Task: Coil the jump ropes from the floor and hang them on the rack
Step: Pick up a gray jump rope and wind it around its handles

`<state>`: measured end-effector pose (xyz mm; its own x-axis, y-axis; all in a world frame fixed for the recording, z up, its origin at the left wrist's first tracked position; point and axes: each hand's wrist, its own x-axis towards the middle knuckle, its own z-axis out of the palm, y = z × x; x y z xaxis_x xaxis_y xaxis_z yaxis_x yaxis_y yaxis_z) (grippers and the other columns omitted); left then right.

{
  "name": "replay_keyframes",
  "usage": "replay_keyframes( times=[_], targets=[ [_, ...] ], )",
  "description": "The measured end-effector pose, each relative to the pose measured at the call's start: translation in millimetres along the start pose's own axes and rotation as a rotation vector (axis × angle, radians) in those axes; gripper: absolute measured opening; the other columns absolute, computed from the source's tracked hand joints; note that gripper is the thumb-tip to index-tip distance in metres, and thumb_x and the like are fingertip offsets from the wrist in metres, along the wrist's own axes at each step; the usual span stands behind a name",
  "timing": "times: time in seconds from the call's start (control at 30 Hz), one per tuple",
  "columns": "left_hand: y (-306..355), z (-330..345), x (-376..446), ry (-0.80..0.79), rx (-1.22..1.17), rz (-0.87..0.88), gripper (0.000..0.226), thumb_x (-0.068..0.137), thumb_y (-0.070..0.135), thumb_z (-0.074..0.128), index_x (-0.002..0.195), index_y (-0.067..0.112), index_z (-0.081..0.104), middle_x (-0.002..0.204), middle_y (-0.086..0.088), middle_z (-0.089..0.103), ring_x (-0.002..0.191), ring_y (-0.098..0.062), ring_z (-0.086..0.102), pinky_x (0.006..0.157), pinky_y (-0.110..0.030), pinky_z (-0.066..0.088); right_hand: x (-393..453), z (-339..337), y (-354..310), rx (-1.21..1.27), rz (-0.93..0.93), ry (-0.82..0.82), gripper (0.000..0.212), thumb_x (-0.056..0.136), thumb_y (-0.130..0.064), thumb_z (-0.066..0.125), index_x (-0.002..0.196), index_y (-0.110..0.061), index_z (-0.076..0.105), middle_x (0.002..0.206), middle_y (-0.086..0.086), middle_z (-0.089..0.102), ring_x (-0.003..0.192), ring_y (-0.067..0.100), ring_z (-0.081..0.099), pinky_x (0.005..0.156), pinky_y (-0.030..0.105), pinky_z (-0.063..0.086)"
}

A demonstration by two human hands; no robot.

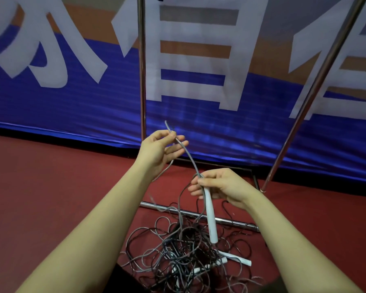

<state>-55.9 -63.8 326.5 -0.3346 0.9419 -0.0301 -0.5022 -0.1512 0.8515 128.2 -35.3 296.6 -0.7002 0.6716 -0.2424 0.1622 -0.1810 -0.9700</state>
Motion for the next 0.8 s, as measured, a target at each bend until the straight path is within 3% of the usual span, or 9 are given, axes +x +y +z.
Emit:
replay_keyframes(
  times=[0.17, 0.27, 0.33, 0.47, 0.57, 0.8],
  targets=[
    [-6, -10, 7, 0.046, 0.069, -0.086, 0.016, 0.1, 0.018, 0.046, 0.089, 0.008, 0.053, 0.085, -0.015, 0.067, 0.066, -0.018, 0.071, 0.066, -0.029, 0.058, -2, -1, -6, 0.105, -0.083, 0.078, 0.011, 0.09, -0.004, 0.053, 0.09, -0.002, 0.064, 0.083, 0.013, 0.074, 0.074, 0.02, 0.072, 0.071, 0.03, 0.058],
    [-12, -7, 3, -0.008, 0.199, -0.214, 0.025, 0.1, 0.024, 0.043, 0.089, 0.006, 0.055, 0.076, -0.011, 0.07, 0.061, -0.016, 0.07, 0.06, -0.027, 0.058, -3, -2, -15, 0.323, -0.194, 0.152, 0.014, 0.091, -0.003, 0.048, 0.091, -0.002, 0.062, 0.082, 0.012, 0.074, 0.073, 0.019, 0.072, 0.066, 0.029, 0.059],
    [-17, -2, -4, -0.1, 0.326, -0.268, 0.025, 0.099, 0.023, 0.045, 0.089, 0.005, 0.059, 0.072, -0.008, 0.071, 0.063, -0.016, 0.07, 0.062, -0.026, 0.057, -3, -4, -20, 0.471, -0.252, 0.206, 0.014, 0.093, -0.003, 0.045, 0.09, -0.002, 0.06, 0.081, 0.012, 0.074, 0.073, 0.019, 0.072, 0.064, 0.028, 0.059],
    [-28, 1, -14, -0.385, 0.55, -0.312, 0.017, 0.096, 0.017, 0.051, 0.094, 0.01, 0.067, 0.091, -0.007, 0.07, 0.084, -0.017, 0.064, 0.091, -0.031, 0.048, -5, -10, -26, 0.648, -0.331, 0.275, 0.013, 0.094, -0.002, 0.044, 0.093, -0.003, 0.058, 0.085, 0.013, 0.074, 0.079, 0.021, 0.073, 0.064, 0.029, 0.059],
    [-33, 4, -20, -0.54, 0.612, -0.235, 0.015, 0.092, 0.006, 0.056, 0.095, 0.013, 0.069, 0.09, -0.001, 0.068, 0.085, -0.01, 0.061, 0.091, -0.024, 0.047, -6, -14, -25, 0.668, -0.346, 0.305, 0.012, 0.094, -0.003, 0.045, 0.094, -0.003, 0.057, 0.088, 0.013, 0.074, 0.083, 0.022, 0.072, 0.067, 0.029, 0.059],
    [-30, 8, -21, -0.414, 0.588, -0.098, 0.012, 0.085, -0.002, 0.063, 0.082, 0.008, 0.069, 0.076, -0.007, 0.069, 0.073, -0.018, 0.063, 0.082, -0.032, 0.054, -9, -24, -22, 0.589, -0.353, 0.328, 0.014, 0.095, -0.005, 0.046, 0.098, -0.001, 0.06, 0.091, 0.012, 0.074, 0.087, 0.022, 0.072, 0.072, 0.031, 0.059]
  ],
)
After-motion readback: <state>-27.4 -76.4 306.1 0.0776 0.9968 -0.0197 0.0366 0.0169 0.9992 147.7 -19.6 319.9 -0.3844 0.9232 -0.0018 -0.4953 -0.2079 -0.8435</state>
